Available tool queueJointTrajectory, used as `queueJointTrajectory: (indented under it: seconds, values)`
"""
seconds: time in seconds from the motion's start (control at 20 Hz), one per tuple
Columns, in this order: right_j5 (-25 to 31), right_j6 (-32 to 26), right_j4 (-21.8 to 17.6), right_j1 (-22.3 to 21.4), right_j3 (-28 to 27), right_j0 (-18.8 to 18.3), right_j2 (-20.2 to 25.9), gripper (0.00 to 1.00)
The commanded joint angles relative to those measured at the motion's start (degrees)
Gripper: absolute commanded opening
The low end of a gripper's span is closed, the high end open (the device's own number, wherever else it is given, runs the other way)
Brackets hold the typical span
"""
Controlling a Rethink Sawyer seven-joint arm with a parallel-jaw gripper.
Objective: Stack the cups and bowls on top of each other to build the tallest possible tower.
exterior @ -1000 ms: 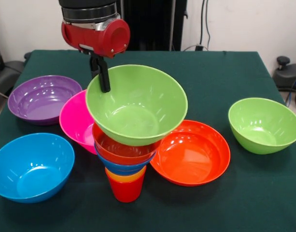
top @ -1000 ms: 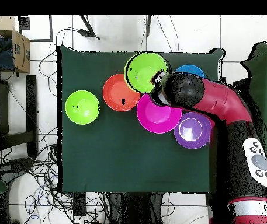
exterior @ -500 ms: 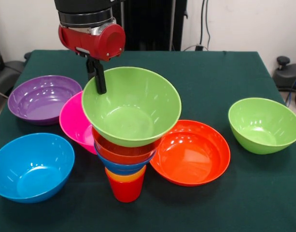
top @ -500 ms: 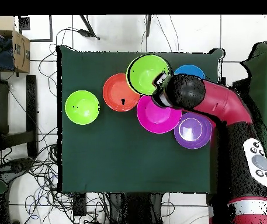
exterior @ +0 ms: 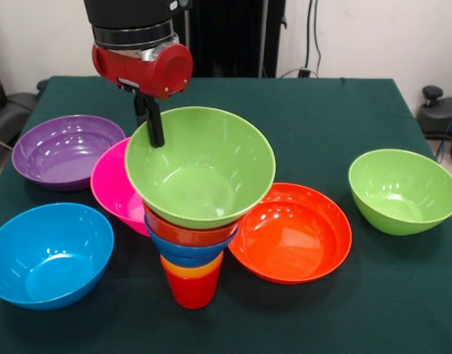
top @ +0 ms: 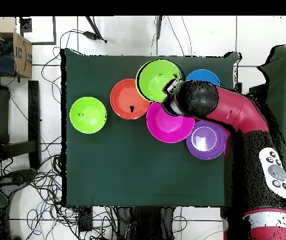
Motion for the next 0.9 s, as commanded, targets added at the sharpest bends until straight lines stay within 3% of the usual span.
queueJointTrajectory:
  seconds: [0.05, 0.9]
  values:
    - [-3.07, 0.89, -2.70, 1.23, 1.16, 1.51, 0.25, 0.00]
    - [-3.39, 1.74, -2.23, 1.22, 0.18, 1.86, -0.33, 0.00]
